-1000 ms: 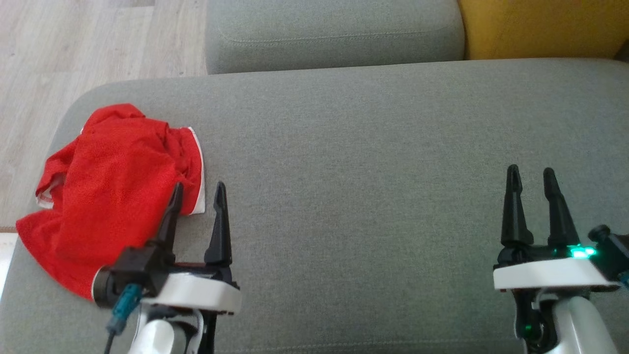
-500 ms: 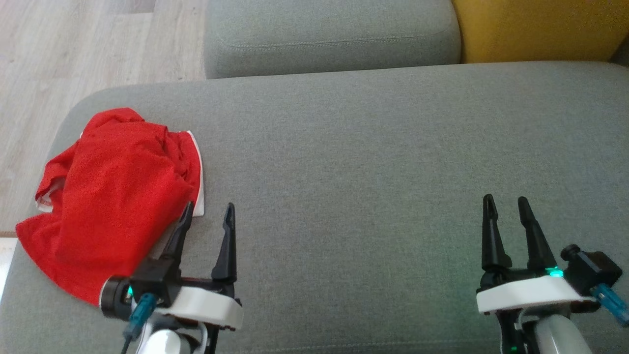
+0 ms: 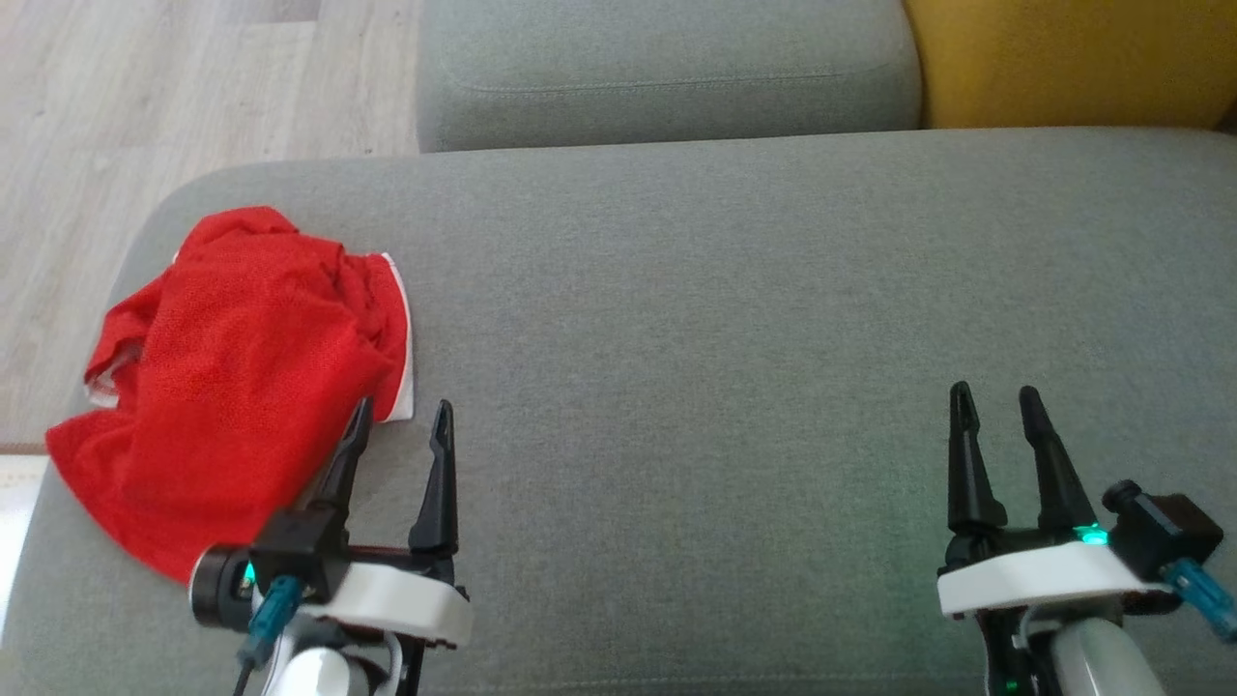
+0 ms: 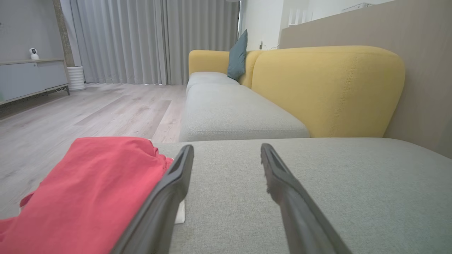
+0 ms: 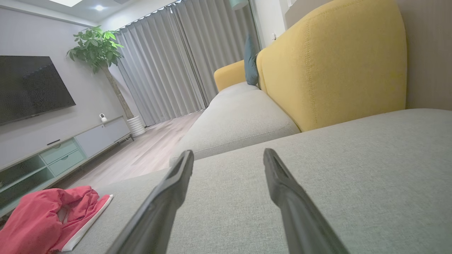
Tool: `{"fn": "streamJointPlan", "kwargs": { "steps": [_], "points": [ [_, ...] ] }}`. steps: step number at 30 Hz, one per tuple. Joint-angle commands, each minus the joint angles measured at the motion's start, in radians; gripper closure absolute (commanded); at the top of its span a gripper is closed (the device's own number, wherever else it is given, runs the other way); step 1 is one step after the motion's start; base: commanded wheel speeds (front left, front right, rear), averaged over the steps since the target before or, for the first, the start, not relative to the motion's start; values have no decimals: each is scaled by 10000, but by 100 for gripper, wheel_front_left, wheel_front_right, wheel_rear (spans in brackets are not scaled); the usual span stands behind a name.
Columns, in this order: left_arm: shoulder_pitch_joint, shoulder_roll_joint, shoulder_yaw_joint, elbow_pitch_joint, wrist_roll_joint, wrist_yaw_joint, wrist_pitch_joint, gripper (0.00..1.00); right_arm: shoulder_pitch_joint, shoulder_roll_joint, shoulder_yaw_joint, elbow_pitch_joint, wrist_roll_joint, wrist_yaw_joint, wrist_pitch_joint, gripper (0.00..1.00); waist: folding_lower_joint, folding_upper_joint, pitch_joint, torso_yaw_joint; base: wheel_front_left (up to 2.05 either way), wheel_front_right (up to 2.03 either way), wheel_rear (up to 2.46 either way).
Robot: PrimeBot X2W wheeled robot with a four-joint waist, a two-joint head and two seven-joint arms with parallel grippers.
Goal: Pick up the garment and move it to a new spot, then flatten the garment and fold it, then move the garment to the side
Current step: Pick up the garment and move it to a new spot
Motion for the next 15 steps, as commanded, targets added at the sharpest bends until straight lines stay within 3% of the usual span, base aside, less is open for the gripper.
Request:
{"fn": "streamJointPlan", "kwargs": {
  "steps": [1,15],
  "points": [
    [-435,-43,317,-339,-30,41,-78,0,-396,-85,215,-344,-83,77,-109,0,0,0,-7,71,0,0,0],
    [-364,-44,614,-396,-186,236,-78,0,-171,-85,633,-278,-130,77,-109,0,0,0,-93,1626,0,0,0]
  ]
}}
